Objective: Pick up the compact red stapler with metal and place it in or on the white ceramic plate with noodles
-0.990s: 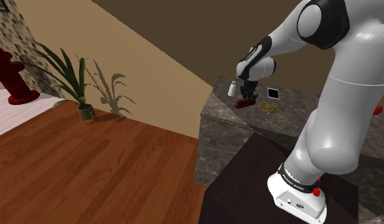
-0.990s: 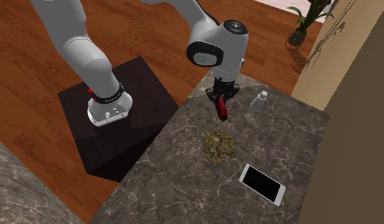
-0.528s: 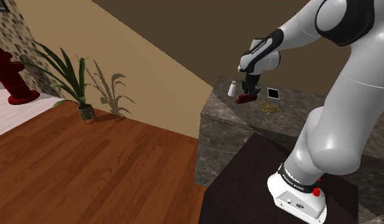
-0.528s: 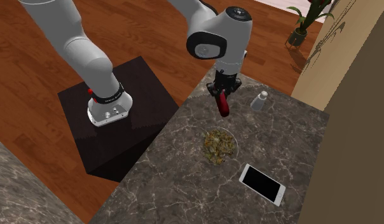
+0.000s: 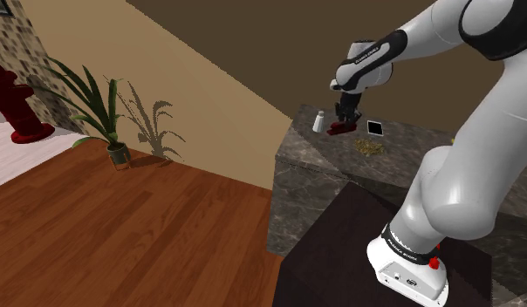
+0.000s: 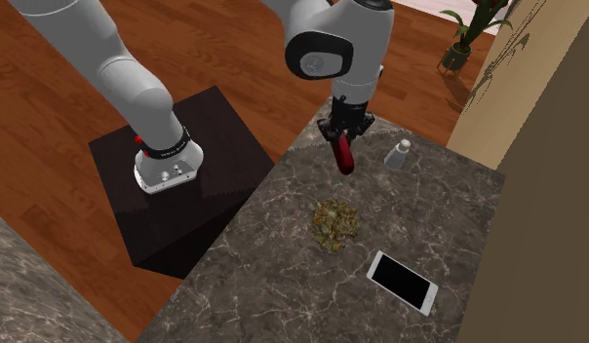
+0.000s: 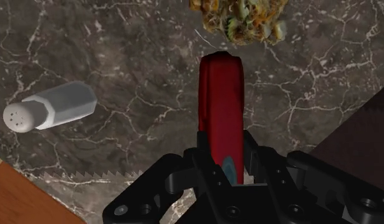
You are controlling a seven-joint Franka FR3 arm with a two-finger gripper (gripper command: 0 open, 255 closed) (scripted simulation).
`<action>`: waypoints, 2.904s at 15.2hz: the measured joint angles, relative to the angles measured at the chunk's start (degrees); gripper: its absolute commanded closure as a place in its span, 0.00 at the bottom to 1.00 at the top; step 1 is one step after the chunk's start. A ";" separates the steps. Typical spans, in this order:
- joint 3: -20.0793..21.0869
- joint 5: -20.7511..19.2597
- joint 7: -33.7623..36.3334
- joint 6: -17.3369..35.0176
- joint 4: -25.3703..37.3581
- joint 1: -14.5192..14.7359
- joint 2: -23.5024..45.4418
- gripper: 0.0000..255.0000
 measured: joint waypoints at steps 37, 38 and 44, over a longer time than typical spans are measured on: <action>-2.45 24.05 -34.77 10.36 1.56 -16.05 18.67 0.00; -2.44 24.05 -34.77 10.36 1.56 -16.05 18.67 0.00; -8.39 15.30 -28.72 5.79 2.18 -10.35 11.73 0.00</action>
